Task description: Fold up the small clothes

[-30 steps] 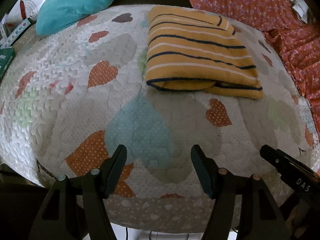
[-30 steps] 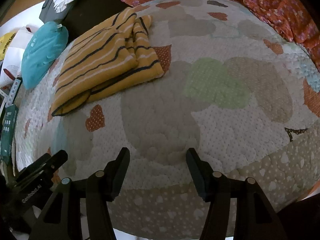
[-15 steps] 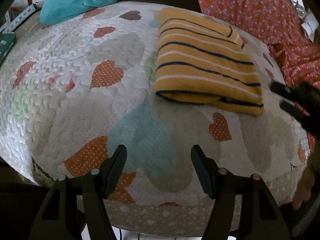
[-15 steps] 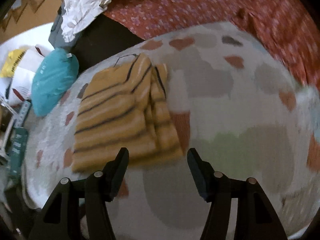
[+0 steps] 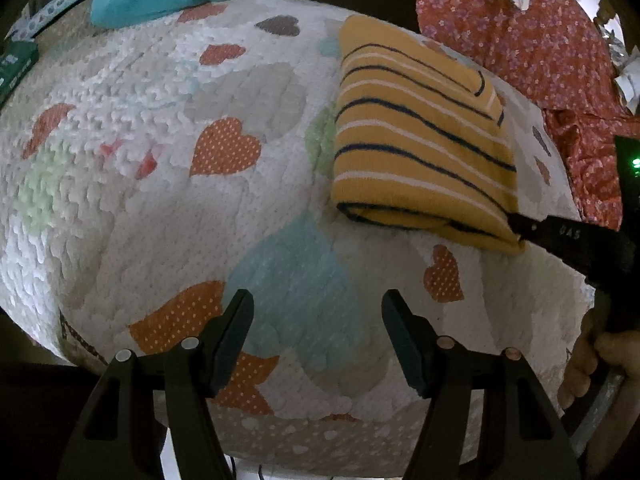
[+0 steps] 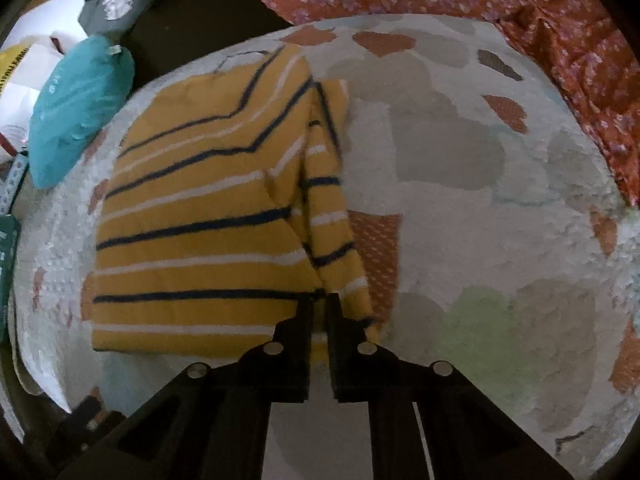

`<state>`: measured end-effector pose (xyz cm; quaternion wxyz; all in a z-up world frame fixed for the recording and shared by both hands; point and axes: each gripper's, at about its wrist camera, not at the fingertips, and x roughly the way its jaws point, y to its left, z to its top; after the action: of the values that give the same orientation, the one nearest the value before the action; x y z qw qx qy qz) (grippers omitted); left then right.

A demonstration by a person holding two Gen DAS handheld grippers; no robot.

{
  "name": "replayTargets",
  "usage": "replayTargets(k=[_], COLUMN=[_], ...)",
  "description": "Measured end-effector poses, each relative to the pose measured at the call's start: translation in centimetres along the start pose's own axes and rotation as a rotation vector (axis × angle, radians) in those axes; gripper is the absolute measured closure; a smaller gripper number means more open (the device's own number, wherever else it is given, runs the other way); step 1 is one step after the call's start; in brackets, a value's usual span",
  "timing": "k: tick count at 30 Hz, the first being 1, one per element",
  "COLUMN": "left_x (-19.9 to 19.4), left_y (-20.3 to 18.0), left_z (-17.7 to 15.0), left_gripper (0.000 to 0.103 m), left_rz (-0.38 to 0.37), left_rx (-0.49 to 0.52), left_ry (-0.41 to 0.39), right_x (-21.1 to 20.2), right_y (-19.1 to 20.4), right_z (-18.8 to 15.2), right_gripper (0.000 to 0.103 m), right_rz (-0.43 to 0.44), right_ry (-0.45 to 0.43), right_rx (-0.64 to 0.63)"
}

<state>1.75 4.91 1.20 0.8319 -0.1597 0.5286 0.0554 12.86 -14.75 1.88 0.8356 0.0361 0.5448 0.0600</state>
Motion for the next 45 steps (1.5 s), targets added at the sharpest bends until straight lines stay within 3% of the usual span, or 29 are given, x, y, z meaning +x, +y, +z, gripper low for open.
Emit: replayTargets(k=[5,8,10,13,16,20,23,28,33,40,45], left_x=[-1.5,-2.8,-4.0,-6.8,-10.3,-16.5,-19.6,-22.5,-22.9,-17.7,-14.5], left_y=[-0.4,-0.3,-0.4,-0.8,-1.4,-1.8,-1.8,-1.9,-2.4,-3.1,-3.5], left_z=[0.0,-0.2,-0.4,-1.1,-1.8,-3.2,-4.0,-4.1,-4.8,-6.1,-7.2], left_gripper=[0.037,0.037,0.037,0.037,0.026,0.000,0.000,0.000,0.000,0.000,0.000], left_rz=[0.049,0.102,0.146,0.233,0.281,0.299,0.290,0.226,0.204,0.175,0.181], left_rx=[0.051,0.075,0.090,0.130,0.159,0.148,0.123,0.103,0.099,0.149,0.173], left_ry=[-0.073,-0.143,-0.203,-0.348,-0.490,-0.661,-0.713,-0.666,-0.600,-0.371,-0.269], right_x=[-2.8,-5.2,-6.9,-8.4,-9.4,-11.6,-13.9,-17.2,-18.4,-16.3,-14.0], right_y=[1.4,0.8,-0.5,-1.9,-3.0,-2.6,-1.8,0.0,1.6,1.2,0.6], right_z=[-0.9,-2.8,-4.8,-7.5,-9.9,-12.0,-12.5,-13.3,-14.6,-14.8,-15.5], right_gripper=[0.095,0.088,0.070,0.058,0.057,0.052,0.047,0.027,0.019,0.019,0.019], right_rz=[-0.018,-0.016,-0.014,-0.013,-0.008,-0.026,-0.011,-0.023,-0.080,-0.099,-0.114], right_ry=[-0.063,-0.105,-0.135,-0.164,-0.187,-0.266,-0.335,-0.435,-0.501,-0.434,-0.366], right_rx=[-0.106,-0.099,-0.068,-0.019,0.008,-0.005,-0.015,-0.061,-0.136,-0.126,-0.119])
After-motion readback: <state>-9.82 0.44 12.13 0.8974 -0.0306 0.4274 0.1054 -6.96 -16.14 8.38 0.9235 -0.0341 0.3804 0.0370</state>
